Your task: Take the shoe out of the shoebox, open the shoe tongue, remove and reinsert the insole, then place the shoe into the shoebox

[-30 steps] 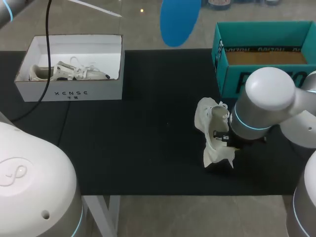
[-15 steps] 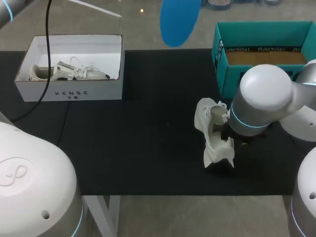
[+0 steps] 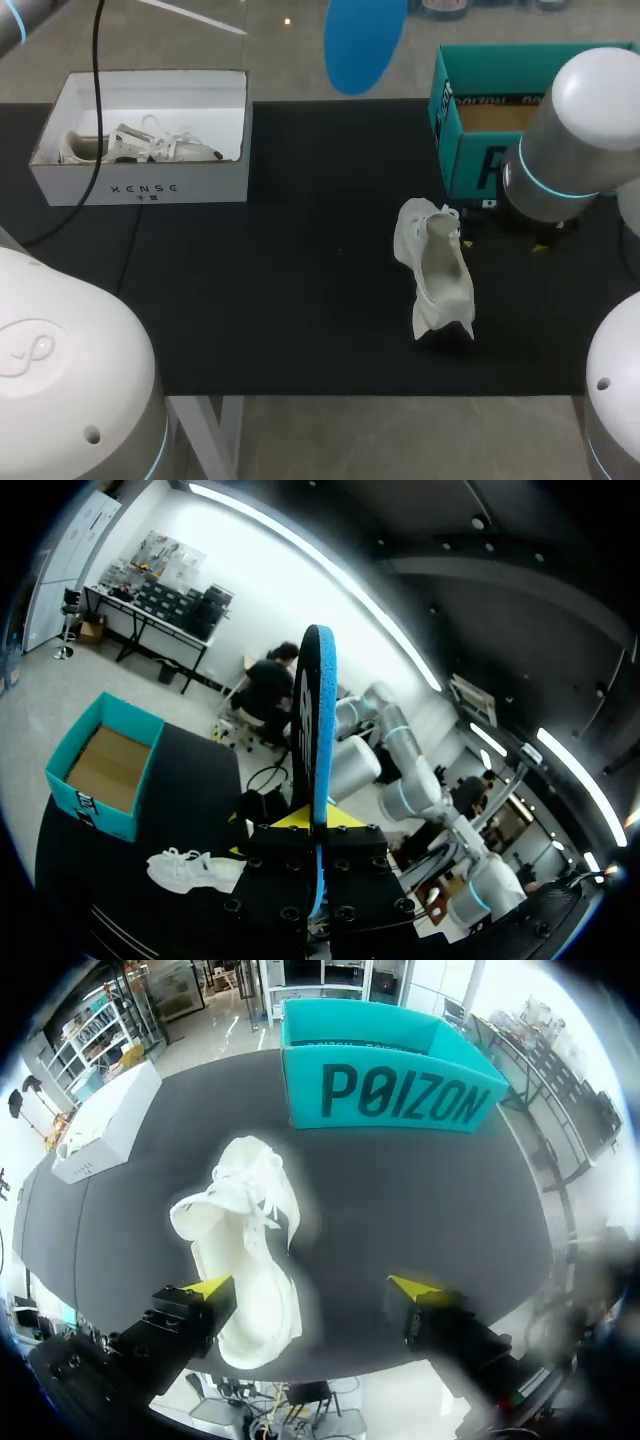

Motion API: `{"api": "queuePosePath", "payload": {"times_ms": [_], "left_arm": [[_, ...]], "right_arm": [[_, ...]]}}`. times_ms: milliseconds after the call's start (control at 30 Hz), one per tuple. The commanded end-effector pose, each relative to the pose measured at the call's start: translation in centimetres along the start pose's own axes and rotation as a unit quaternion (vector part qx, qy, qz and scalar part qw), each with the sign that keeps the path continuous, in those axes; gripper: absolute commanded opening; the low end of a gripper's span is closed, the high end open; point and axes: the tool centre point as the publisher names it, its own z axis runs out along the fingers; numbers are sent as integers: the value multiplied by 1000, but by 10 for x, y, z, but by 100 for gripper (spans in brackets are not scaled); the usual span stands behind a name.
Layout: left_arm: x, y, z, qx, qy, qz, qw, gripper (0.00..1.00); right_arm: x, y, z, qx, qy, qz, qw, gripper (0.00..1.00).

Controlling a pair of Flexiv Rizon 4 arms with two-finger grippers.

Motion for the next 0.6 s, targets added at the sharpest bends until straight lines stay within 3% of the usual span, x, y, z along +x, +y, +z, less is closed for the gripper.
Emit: {"api": "queuePosePath", "payload": {"times_ms": [33,267,300,367,467,600], "left_arm": [[0,1,0,1,-1,0,1000,0],[0,1,0,1,-1,0,1000,0],[0,1,0,1,-1,0,1000,0],[0,1,0,1,-1,0,1000,0],[0,1,0,1,-1,0,1000,0],[0,1,0,1,-1,0,1000,0]], "right_arm": [[-6,-4,-10,-3,4,0,1000,100],[-6,-4,-10,-3,4,0,1000,100],[-10,6,-17,19,26,6,999,100],[-14,21,-29,117,105,35,987,100],[-16,33,-41,197,181,74,961,100],[-18,38,-44,270,260,117,920,100]]}}
